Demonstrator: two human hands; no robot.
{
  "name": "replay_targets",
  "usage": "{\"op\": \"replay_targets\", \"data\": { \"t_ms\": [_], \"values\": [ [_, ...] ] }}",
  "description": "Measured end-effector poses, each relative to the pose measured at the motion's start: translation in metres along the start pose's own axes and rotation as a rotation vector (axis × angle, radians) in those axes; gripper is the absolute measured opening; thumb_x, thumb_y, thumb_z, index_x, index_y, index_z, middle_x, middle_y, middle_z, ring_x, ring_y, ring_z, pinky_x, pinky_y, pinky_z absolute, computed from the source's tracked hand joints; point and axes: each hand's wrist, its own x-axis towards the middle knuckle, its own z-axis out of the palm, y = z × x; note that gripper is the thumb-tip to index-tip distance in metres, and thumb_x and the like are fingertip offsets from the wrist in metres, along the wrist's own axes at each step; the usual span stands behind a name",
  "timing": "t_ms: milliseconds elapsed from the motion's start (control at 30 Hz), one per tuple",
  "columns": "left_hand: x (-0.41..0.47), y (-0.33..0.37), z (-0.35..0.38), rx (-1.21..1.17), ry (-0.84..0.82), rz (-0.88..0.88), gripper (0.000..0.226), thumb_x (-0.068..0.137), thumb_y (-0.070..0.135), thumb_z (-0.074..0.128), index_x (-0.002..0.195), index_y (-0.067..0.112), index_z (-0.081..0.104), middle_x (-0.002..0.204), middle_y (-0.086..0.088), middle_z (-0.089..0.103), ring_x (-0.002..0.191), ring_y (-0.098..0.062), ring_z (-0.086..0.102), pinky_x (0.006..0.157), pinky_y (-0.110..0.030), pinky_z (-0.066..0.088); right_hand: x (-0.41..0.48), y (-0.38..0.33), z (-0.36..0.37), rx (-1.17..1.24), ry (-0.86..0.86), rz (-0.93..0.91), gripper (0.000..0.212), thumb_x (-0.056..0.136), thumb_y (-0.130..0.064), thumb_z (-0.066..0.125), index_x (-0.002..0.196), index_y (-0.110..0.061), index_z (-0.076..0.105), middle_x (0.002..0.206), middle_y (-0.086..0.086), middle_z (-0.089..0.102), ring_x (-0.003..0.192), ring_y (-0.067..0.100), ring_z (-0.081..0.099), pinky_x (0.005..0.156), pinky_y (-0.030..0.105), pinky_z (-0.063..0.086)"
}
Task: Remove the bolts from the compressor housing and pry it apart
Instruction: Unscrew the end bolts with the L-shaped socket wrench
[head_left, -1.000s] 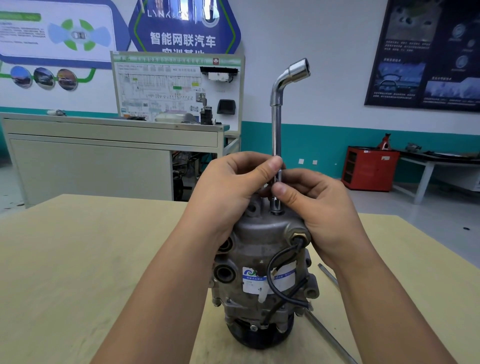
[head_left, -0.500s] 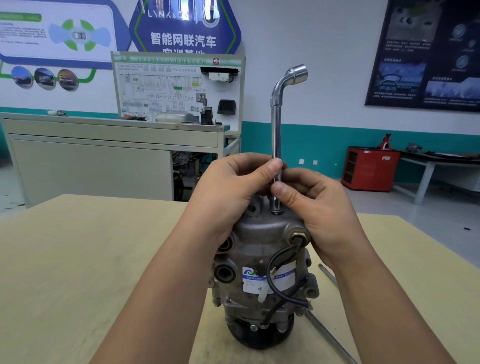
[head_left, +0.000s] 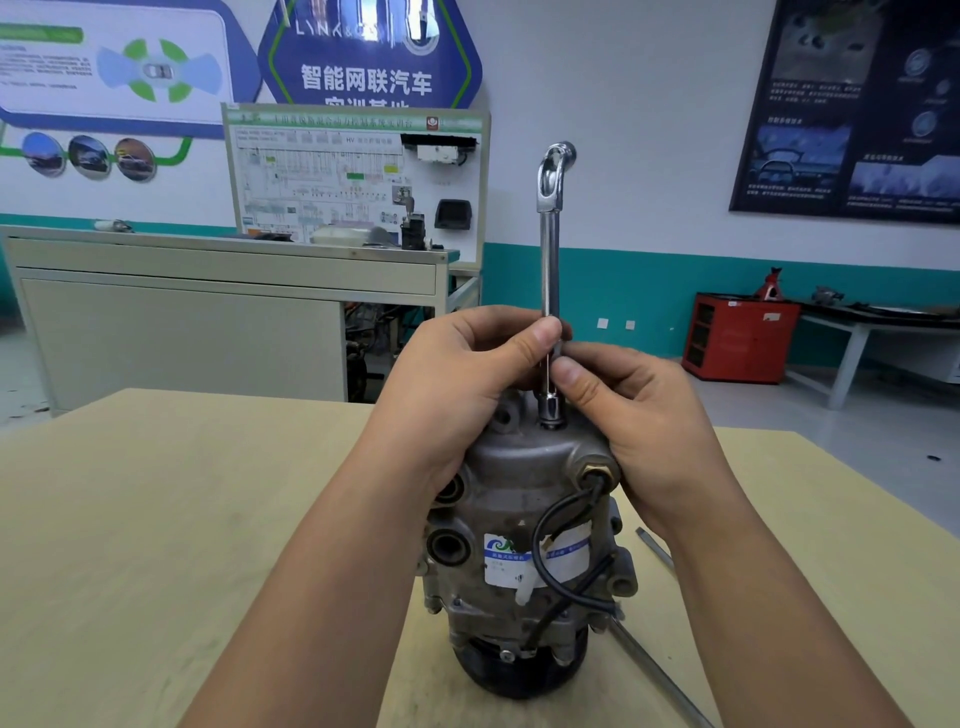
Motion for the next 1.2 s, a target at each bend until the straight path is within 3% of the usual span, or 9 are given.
{"op": "replay_targets", "data": {
  "t_ms": [100,233,367,467,600,833,967,1067,1200],
  "values": [
    [0.0004,-0.0004,0.0000,0.005,0.014,0.015,0.029,0.065,0.034,0.070,0.085,0.013,0.073,0.080,-0.005,0.074,0.076,-0.015,0.070,0.072,-0.025,0.057,0.0000,0.0005,0.0001,0.011,-0.012,-0.007,0.020,0.068,-0.028,0.068,0.086,-0.027,0.076,0.091,0.000,0.075,0.091,0.016,0.070,0.080,0.027,0.056],
    [0.0010,-0.0010,0.0007,0.010,0.027,0.017,0.034,0.062,0.036,0.070,0.086,0.013,0.072,0.083,-0.008,0.074,0.077,-0.018,0.069,0.076,-0.028,0.057,0.0014,0.0006,0.0007,0.017,-0.018,-0.017,0.018,0.067,-0.025,0.068,0.084,-0.023,0.073,0.086,0.000,0.075,0.085,0.012,0.070,0.075,0.020,0.054],
    [0.0010,-0.0009,0.0000,0.049,-0.012,0.017,0.010,0.085,0.020,0.065,0.088,0.018,0.075,0.088,-0.006,0.075,0.088,-0.022,0.071,0.087,-0.035,0.056,0.0015,0.0007,-0.0002,-0.011,-0.030,-0.022,0.016,0.073,-0.025,0.063,0.084,-0.025,0.074,0.087,-0.001,0.074,0.086,0.012,0.069,0.075,0.020,0.054],
    [0.0007,-0.0020,-0.0011,0.059,-0.039,0.028,0.017,0.091,0.016,0.060,0.085,0.021,0.075,0.087,-0.003,0.075,0.088,-0.017,0.071,0.085,-0.033,0.055,0.0010,0.0008,0.0001,-0.011,-0.042,-0.014,0.018,0.074,-0.027,0.061,0.084,-0.031,0.076,0.088,-0.002,0.074,0.088,0.013,0.069,0.076,0.022,0.054],
    [0.0003,-0.0013,-0.0016,0.069,-0.035,0.038,0.009,0.079,0.029,0.068,0.080,0.023,0.076,0.087,-0.003,0.075,0.086,-0.018,0.071,0.083,-0.033,0.055,0.0005,0.0005,-0.0009,-0.025,-0.050,-0.016,0.019,0.073,-0.030,0.062,0.087,-0.033,0.075,0.090,-0.003,0.074,0.089,0.013,0.069,0.077,0.023,0.055],
    [0.0012,-0.0024,-0.0018,0.080,-0.005,0.058,0.026,0.061,0.040,0.071,0.079,0.022,0.072,0.079,0.000,0.074,0.076,-0.013,0.070,0.074,-0.029,0.053,0.0014,0.0013,0.0000,-0.006,-0.041,-0.037,0.015,0.068,-0.024,0.067,0.081,-0.028,0.073,0.085,-0.004,0.073,0.085,0.009,0.068,0.075,0.018,0.052],
    [0.0007,-0.0014,-0.0005,0.062,-0.019,0.040,0.016,0.076,0.032,0.068,0.083,0.021,0.076,0.087,-0.007,0.075,0.092,-0.030,0.070,0.089,-0.042,0.055,0.0019,0.0016,-0.0004,-0.012,-0.040,-0.031,0.015,0.071,-0.026,0.064,0.081,-0.027,0.074,0.087,-0.002,0.074,0.087,0.012,0.069,0.076,0.021,0.054],
    [0.0007,-0.0013,-0.0005,0.064,-0.034,0.030,0.021,0.091,0.021,0.059,0.082,0.024,0.078,0.088,-0.005,0.075,0.094,-0.027,0.070,0.092,-0.043,0.053,0.0026,0.0020,-0.0002,-0.015,-0.042,-0.025,0.017,0.073,-0.027,0.062,0.082,-0.031,0.076,0.086,-0.002,0.074,0.086,0.012,0.068,0.076,0.022,0.055],
    [0.0001,-0.0005,-0.0009,0.070,-0.037,0.028,0.018,0.088,0.025,0.061,0.079,0.026,0.077,0.086,-0.003,0.075,0.089,-0.022,0.070,0.088,-0.040,0.055,0.0019,0.0029,-0.0003,-0.039,-0.050,-0.030,0.016,0.073,-0.029,0.063,0.083,-0.028,0.075,0.088,0.000,0.074,0.087,0.014,0.068,0.077,0.023,0.054]
  ]
}}
